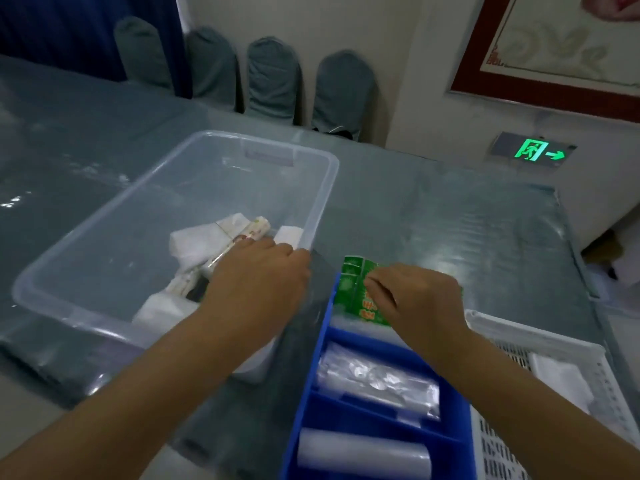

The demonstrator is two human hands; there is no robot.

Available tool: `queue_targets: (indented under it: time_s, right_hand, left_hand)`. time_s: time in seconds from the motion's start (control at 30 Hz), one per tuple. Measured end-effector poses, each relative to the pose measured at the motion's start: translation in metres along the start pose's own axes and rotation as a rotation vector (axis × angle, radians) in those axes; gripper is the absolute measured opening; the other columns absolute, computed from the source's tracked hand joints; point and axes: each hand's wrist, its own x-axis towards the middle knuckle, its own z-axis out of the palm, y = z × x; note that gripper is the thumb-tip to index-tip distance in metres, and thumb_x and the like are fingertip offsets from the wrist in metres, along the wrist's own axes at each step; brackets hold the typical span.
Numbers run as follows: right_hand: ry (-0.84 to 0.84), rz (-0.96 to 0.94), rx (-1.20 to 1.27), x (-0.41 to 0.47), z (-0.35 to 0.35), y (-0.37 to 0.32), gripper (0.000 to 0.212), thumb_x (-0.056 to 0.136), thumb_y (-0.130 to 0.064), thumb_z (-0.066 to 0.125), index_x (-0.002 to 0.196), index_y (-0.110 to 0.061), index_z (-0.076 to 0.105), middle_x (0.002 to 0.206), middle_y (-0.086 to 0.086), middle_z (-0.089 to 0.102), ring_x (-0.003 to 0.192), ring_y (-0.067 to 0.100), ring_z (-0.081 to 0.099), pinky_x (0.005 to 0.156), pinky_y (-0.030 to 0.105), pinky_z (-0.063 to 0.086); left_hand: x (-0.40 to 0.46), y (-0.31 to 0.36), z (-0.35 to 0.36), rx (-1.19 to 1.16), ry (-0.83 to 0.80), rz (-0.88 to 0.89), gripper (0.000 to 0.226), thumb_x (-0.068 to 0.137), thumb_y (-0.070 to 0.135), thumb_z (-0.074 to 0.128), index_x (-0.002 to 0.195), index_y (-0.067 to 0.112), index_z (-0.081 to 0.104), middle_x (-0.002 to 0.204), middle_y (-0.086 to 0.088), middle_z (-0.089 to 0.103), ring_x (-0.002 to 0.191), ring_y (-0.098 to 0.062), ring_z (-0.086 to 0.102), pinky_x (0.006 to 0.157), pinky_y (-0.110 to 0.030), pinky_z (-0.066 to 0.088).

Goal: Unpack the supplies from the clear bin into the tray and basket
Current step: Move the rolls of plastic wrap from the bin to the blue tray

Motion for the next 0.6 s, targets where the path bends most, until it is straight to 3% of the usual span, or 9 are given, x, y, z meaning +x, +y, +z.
queue_targets:
  time_s: [0.1,0.23,0.33,0.47,0.6]
  right_hand:
    - [0.055,-0.025,0.056,0.041,0.016,-0.046,0.024,0.088,-0.028,0.054,0.073,-0.018,0.069,0.063,0.0,0.066,0.054,0.022,0.06,0.048,0.032,0.048]
    - [-0.048,0.042,0.104,0.099,0.056,-0.11,0.029,0.087,-0.033,0.048,0.07,-0.018,0.067,0.064,-0.001,0.067,0.056,0.022,0.06,0.049,0.032,0.049]
    - [-0.344,0.13,0.014,0.142,0.1,-0.143,0.033,0.09,-0.037,0.045,0.07,-0.016,0.06,0.072,0.005,0.067,0.069,0.028,0.061,0.058,0.032,0.046]
    - [-0.666,0.215,-0.155,0.184,0.168,-0.159,0.027,0.093,-0.031,0.046,0.097,-0.015,0.067,0.099,0.009,0.067,0.093,0.03,0.061,0.067,0.03,0.039]
    - [-0.874,0.242,-0.272,0.188,0.231,-0.158,0.024,0.091,-0.02,0.047,0.109,-0.019,0.063,0.107,0.007,0.064,0.099,0.029,0.061,0.068,0.03,0.041]
  left_hand:
    - [-0.017,-0.076,-0.004,0.086,0.058,-0.104,0.006,0.073,0.016,0.069,0.068,0.017,0.07,0.059,-0.004,0.068,0.05,-0.027,0.061,0.05,-0.029,0.047]
    - [-0.043,-0.171,0.006,0.069,0.01,-0.2,0.016,0.075,0.017,0.055,0.069,0.015,0.069,0.06,-0.006,0.067,0.054,-0.031,0.061,0.051,-0.032,0.047]
    - [-0.059,-0.223,0.016,0.126,-0.04,-0.17,0.017,0.068,0.021,0.055,0.067,0.014,0.071,0.059,-0.005,0.067,0.054,-0.03,0.063,0.052,-0.032,0.049]
    - [-0.067,-0.271,0.033,0.1,-0.086,-0.06,0.005,0.069,0.017,0.07,0.072,0.013,0.072,0.064,-0.005,0.069,0.067,-0.031,0.066,0.065,-0.037,0.051]
    - [-0.069,-0.288,0.045,-0.007,-0.106,0.016,0.013,0.064,0.021,0.078,0.075,0.015,0.073,0.067,-0.002,0.071,0.072,-0.029,0.066,0.071,-0.037,0.051]
